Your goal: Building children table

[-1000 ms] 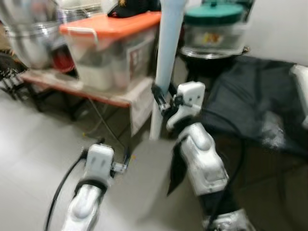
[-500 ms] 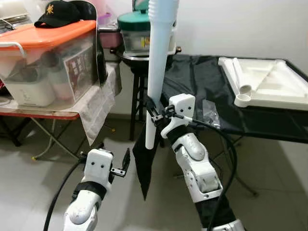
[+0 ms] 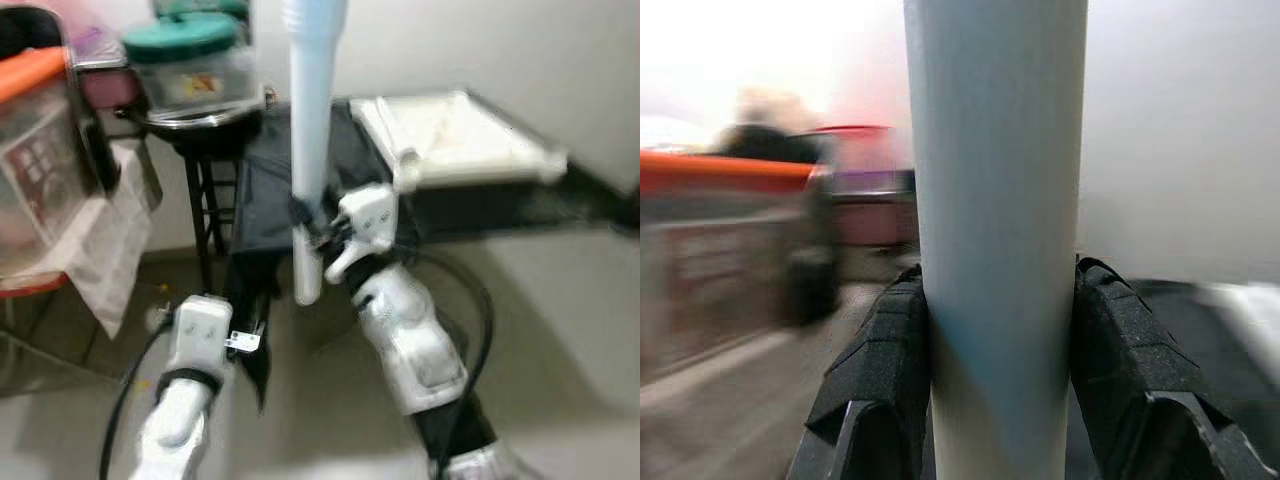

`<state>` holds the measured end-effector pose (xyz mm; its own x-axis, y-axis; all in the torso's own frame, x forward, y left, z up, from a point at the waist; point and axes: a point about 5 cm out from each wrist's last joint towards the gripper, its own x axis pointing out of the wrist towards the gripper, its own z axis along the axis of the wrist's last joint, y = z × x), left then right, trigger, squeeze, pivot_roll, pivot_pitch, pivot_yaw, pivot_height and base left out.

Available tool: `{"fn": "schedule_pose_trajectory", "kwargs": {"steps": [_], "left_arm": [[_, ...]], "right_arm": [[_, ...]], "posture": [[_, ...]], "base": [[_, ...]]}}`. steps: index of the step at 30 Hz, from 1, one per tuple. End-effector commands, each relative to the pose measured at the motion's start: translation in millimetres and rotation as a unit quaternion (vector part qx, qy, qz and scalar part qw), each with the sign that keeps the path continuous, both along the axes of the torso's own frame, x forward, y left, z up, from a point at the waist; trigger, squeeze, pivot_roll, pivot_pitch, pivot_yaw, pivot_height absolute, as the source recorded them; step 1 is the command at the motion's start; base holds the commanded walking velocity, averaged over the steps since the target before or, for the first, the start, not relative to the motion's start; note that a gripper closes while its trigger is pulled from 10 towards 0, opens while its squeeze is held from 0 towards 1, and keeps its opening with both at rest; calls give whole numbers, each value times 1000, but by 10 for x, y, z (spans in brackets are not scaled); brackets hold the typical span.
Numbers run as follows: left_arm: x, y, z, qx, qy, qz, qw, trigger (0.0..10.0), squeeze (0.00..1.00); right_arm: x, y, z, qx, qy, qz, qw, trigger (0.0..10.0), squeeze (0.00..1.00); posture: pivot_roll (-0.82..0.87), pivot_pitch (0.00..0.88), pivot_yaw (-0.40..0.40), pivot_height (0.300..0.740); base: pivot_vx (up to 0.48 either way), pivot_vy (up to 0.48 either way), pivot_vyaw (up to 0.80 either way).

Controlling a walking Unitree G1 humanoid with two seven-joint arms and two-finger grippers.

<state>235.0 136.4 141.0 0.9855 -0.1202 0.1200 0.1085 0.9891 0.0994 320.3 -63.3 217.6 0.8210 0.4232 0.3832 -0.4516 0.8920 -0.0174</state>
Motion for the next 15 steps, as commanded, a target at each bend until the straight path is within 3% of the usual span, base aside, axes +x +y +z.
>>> {"fn": "schedule_pose_trajectory", "kwargs": {"steps": [1,4,15], "left_arm": [[-12,55,-27,10,6,10,1000,10000,0],[-6,72,-33,19,6,12,1000,10000,0],[4,101,-43,34,8,16,999,10000,0]], "right_arm": [[-44,110,80,6,-20,20,1000,10000,0],[-42,105,81,6,-21,16,1000,10000,0],[-32,106,86,9,-20,16,1000,10000,0]], "posture": [[-9,0,18,740],[-10,0,21,740],[-10,0,15,740]], "base": [[0,0,-544],[0,-275,0],[0,-477,0]]}}
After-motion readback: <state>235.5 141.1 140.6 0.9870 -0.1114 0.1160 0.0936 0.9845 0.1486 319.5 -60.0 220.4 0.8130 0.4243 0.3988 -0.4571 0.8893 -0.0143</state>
